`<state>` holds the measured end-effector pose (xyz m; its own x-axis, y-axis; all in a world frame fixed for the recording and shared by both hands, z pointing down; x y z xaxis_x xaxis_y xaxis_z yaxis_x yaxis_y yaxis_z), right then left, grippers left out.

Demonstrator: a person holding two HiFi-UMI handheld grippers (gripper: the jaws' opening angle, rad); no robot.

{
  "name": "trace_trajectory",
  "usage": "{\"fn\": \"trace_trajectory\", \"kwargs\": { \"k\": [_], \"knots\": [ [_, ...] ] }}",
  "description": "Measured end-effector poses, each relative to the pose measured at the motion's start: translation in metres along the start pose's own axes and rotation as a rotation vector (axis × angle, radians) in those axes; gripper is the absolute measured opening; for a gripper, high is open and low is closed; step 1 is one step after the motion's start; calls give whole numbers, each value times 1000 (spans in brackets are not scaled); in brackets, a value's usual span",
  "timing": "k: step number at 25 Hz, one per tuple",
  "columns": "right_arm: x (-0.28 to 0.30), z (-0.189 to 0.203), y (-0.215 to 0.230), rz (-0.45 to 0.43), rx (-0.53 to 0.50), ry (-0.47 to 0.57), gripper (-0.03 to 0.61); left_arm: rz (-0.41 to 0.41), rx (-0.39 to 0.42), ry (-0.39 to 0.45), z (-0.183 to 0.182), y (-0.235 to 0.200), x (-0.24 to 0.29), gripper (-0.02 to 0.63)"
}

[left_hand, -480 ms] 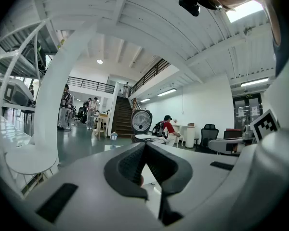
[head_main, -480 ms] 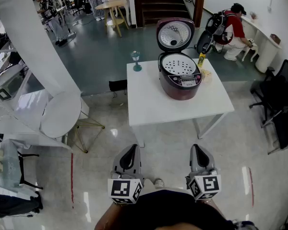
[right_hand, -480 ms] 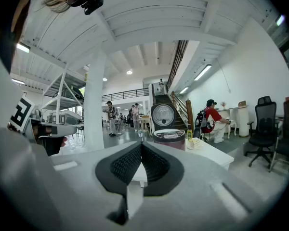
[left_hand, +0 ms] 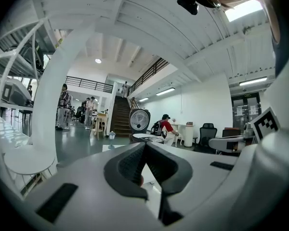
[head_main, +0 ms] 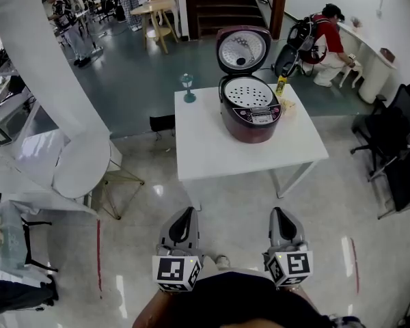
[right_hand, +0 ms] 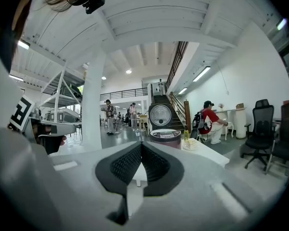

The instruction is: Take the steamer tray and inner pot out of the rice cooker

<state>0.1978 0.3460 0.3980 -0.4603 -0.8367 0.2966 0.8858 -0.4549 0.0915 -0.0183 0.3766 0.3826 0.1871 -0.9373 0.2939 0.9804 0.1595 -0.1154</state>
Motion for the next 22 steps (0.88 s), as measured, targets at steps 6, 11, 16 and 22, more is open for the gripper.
{"fn": "trace_trajectory", "kwargs": {
  "k": [6, 11, 16, 22],
  "knots": [
    [2, 4, 8, 6, 14, -13, 6, 6, 4, -2, 1, 6, 6, 4],
    [4, 3, 8, -39, 76, -1, 6, 106, 17, 38, -10, 21, 5, 5],
    [4, -3, 8, -82, 91, 38, 6, 79, 18, 9, -3, 22, 14, 8],
    [6, -8, 10, -123, 89, 63, 62, 125, 38, -22, -1, 30, 23, 226]
  ]
}}
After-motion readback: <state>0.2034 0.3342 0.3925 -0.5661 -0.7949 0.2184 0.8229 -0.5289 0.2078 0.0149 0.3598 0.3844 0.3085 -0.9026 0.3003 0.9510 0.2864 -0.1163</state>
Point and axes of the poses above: the fingertips, and each gripper's own axes: x forward along the fingers, y to its right, z out of its underside, the point moved 1 cm from there along -x, backward along the fingers, and after that the axes turned 11 degrees about -y, right-handed, at the moved point
